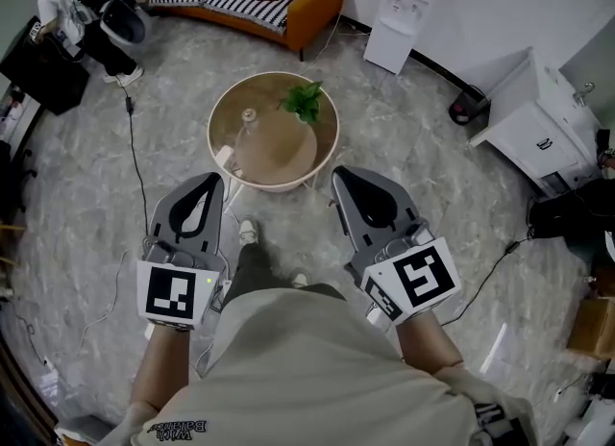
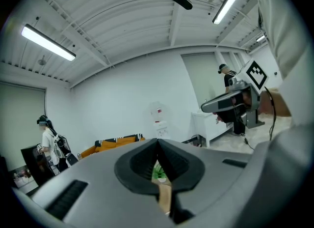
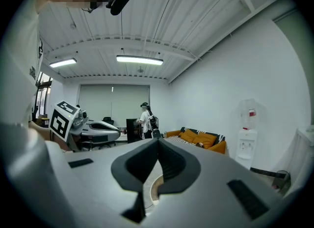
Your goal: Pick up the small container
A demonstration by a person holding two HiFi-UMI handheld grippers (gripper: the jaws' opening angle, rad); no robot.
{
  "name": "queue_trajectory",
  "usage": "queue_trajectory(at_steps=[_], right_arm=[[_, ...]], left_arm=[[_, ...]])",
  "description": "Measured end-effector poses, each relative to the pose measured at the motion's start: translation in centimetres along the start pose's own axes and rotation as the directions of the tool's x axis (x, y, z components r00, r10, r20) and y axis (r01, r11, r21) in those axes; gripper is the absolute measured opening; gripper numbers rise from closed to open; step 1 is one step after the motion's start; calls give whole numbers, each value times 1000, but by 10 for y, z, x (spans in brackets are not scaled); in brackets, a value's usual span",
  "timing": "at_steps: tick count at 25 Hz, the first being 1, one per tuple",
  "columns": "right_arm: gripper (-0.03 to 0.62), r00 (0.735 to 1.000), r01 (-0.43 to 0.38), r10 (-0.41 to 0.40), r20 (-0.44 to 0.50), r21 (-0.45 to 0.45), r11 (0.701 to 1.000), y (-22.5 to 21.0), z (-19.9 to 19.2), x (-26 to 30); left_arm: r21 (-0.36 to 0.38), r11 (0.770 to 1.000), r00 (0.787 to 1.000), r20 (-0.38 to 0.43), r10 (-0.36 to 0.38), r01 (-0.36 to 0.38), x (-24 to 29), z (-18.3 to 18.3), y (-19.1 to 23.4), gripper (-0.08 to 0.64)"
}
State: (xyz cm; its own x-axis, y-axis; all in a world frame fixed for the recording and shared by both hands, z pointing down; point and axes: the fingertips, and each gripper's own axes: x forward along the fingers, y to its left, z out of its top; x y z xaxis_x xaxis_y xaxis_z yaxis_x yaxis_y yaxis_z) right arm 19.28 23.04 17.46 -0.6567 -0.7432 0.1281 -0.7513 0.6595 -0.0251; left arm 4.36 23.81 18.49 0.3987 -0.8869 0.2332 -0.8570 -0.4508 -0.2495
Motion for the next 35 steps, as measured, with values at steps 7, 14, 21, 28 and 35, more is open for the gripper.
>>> queue_trajectory(at_steps=[7,14,21,28,35], right_arm=[[-3,997,-62,62,-46,-10,998,13,-14,33],[-3,995,-58,58,-81,7,998,9,-23,79],[-3,990,-25,26,-137,11,1000,-10,-20,153],[-3,989,25,-25,-147,2,1000,-28,-3,246],[-3,983,102,-101,-153,-5,995,-37,15,322]], left_arm=[[1,999,999,6,36,-36,0,-11,24,6],[-23,999,999,-8,38,-38,25,-35,66,6],[5,1000,1000,-24,14,-14,77,-47,121,6],[13,999,999,-22,-34,35,136,-53,204,6],[16,995,995,20,-97,96,179,-53,276,6]])
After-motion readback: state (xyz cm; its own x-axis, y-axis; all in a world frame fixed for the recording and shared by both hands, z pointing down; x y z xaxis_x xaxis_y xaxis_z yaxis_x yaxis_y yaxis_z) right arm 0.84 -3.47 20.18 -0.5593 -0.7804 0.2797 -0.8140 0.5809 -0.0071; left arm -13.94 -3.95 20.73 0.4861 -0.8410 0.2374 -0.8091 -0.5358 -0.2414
